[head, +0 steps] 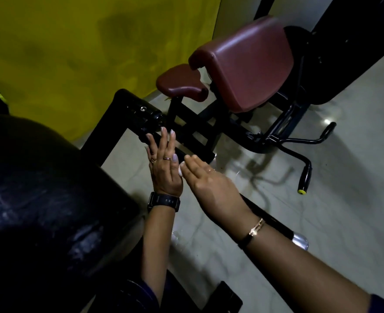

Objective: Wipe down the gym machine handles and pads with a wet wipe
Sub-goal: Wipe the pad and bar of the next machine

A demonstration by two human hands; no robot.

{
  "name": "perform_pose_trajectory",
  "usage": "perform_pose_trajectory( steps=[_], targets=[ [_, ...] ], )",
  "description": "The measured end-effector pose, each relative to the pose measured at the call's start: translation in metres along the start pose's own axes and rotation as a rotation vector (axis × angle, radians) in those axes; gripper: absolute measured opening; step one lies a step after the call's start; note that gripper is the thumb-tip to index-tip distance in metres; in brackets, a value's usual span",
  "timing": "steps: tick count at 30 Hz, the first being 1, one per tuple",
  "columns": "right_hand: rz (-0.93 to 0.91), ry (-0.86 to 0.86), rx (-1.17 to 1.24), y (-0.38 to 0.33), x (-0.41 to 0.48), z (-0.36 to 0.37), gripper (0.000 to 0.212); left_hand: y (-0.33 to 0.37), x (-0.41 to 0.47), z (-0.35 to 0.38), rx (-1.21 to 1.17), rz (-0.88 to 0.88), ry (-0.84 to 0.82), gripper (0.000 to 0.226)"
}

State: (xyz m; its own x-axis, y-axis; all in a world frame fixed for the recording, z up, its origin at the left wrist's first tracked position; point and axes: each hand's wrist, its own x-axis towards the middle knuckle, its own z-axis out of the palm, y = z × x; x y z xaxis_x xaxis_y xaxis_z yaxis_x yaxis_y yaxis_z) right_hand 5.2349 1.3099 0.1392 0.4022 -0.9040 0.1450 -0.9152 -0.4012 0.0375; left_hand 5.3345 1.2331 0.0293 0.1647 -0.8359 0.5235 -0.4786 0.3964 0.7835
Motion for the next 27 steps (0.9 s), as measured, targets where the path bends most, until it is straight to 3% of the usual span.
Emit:
perform_pose_trajectory(
  steps=[5, 11, 16, 20, 27],
  targets=[
    [-0.089, 0.025, -0.130, 0.014, -0.048, 0.004, 0.044, 0.008, 0.000, -0.002, 0.115, -0.025, -0.036, 0.055],
    [0.166, 0.058, -0.074, -0.007, -0.044, -0.020, 0.035, 0.019, -0.002, -0.003, 0.176, 0.129, -0.082, 0.053],
    [0.054, 0.066, -0.106, 0.003, -0.039, 0.005, 0.051, 0.022, -0.002, -0.006, 0.155, 0.139, -0.119, 0.051],
    [-0.037, 0.070, -0.176, 0.020, -0.084, 0.008, 0.040, 0.022, -0.005, -0.005, 0.195, 0.123, -0.139, 0.052],
    [0.110, 0.161, -0.147, 0.001, -0.088, -0.021, 0.046, 0.031, -0.010, -0.008, 0.225, 0.174, -0.189, 0.053]
  ],
)
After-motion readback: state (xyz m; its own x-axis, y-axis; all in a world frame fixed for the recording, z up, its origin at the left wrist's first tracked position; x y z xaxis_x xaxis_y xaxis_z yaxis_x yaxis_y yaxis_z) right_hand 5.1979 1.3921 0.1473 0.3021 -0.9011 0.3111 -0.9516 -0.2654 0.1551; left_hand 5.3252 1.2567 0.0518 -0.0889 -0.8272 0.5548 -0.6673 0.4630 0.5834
